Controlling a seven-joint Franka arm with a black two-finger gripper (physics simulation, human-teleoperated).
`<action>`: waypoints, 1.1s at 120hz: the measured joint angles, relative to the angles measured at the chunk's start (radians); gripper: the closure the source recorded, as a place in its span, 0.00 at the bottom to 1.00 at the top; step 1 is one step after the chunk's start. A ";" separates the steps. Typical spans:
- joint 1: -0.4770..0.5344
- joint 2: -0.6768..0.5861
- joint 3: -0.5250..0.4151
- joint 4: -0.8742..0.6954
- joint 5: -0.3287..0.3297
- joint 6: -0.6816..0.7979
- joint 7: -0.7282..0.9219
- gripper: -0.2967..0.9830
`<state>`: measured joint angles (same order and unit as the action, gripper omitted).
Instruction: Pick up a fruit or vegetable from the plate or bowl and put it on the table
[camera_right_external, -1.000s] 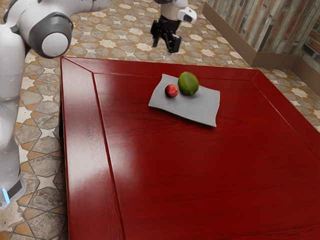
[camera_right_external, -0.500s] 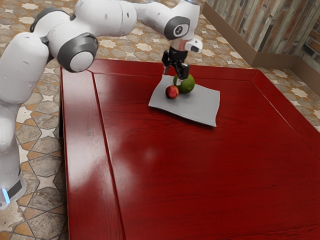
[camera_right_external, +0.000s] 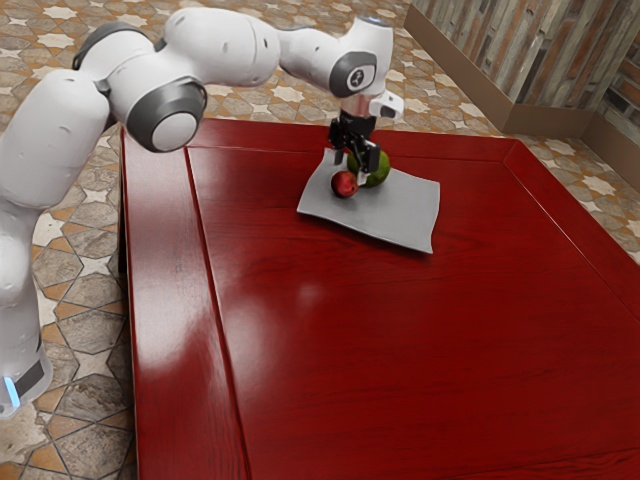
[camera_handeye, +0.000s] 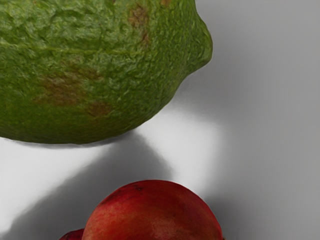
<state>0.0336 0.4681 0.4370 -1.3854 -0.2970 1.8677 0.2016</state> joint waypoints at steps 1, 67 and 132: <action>0.000 0.001 0.000 0.000 0.000 0.001 0.001 0.23; -0.004 0.071 0.000 0.013 0.002 0.014 0.056 0.25; 0.001 0.059 0.012 0.016 0.004 0.017 0.071 0.52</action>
<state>0.0346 0.5268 0.4490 -1.3697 -0.2932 1.8849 0.2722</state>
